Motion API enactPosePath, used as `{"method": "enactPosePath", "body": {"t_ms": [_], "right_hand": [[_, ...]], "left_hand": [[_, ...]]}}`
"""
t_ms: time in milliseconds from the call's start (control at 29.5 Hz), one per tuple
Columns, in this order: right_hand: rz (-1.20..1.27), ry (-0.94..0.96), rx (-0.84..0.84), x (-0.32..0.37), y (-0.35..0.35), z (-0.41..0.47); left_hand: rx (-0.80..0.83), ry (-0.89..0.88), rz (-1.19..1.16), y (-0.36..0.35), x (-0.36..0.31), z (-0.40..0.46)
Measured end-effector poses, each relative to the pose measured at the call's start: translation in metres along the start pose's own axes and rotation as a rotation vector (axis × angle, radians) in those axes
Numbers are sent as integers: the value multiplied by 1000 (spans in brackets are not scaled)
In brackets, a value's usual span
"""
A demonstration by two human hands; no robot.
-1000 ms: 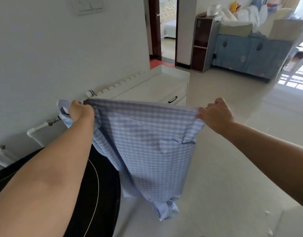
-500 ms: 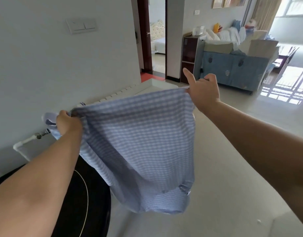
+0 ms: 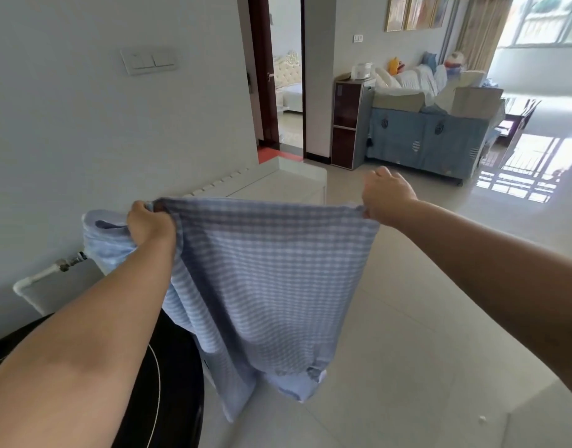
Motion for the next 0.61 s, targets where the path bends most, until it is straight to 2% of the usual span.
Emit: {"method": "enactPosePath", "body": {"t_ms": [170,305,373,475,610], "right_hand": [[-98,156,59,11,-23,-18],[111,124,128,15,-45,-26],[327,78,163,15,-57,-28],[799,-67,196,20,-79,-29],[1418,-485,-63,27,-105,-37]], "left_hand": [[19,-12,-6,-12,-3,-5],[38,-25,11,-20,-4,-7],[40,-14,22,-23,-4,-4],[30,-4,24,-25,-4,0],[43,32,-8,-26,-2,5]]}}
Point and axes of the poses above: each hand's wrist, its own z-axis towards the middle knuckle, its own y-axis out of the back of the hand, x = y × z, the point moved 1 cm from there along z, towards the middle knuckle, and after that the axes turned 11 degrees about y, right-handed, at the moved point
